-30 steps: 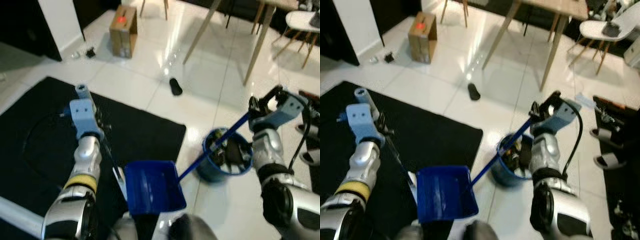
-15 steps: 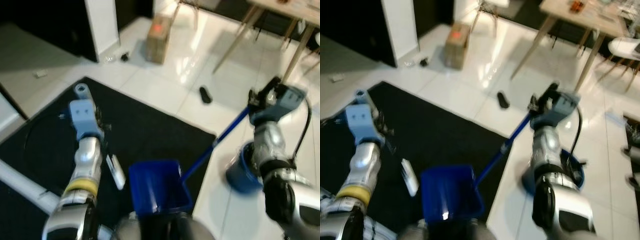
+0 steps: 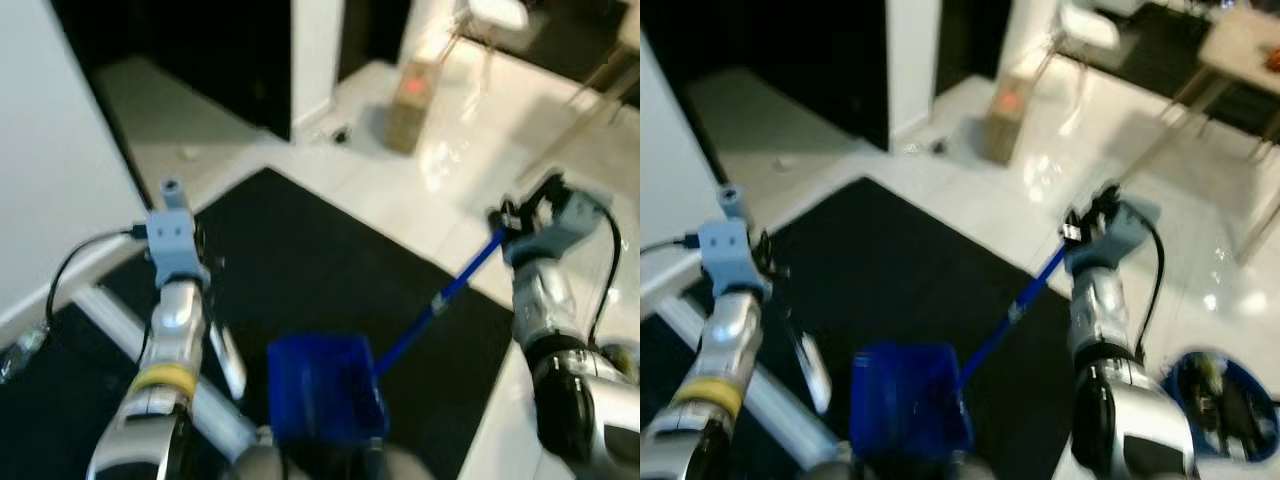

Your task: Sweep floor

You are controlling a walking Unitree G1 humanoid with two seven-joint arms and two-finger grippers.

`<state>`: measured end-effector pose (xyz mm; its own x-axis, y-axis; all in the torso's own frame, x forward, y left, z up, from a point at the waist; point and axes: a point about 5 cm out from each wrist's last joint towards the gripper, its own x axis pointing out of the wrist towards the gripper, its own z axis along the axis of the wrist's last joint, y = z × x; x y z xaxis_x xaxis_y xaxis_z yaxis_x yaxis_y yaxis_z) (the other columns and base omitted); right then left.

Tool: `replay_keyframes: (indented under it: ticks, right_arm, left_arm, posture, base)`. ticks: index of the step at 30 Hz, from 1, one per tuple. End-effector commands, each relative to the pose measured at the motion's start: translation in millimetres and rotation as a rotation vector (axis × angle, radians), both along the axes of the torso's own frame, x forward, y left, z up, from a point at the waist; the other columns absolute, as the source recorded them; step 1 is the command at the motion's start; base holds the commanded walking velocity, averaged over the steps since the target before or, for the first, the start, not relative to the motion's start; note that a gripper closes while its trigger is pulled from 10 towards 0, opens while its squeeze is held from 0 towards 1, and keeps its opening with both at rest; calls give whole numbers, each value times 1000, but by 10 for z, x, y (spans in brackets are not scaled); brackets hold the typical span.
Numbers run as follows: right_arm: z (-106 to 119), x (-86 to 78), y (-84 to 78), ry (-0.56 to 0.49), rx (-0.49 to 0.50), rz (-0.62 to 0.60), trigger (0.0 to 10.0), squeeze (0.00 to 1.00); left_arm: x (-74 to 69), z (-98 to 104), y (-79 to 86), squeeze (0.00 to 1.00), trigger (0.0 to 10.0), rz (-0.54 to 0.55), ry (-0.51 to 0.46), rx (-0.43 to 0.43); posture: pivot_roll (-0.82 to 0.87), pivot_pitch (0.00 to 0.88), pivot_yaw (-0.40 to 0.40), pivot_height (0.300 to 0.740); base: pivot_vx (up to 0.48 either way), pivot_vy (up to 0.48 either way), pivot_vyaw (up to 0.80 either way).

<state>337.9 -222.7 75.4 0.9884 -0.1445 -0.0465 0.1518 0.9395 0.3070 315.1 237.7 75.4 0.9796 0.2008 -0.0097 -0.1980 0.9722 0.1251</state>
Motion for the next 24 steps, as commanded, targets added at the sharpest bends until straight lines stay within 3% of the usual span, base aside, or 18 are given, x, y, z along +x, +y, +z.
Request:
replay_keyframes:
  ticks: [1,24]
  right_arm:
    - [-200,-68,182,100,-36,110,10000,0]
    - [-102,32,324,91,-102,222,10000,0]
  left_arm:
    - [2,23,4,0,10000,3,-14,-4]
    - [-158,-78,26,0,10000,43,-10,-24]
  posture:
    - [199,0,-167,740]
    - [207,0,-198,740]
  base:
    - [0,480,800]
    - [0,480,800]
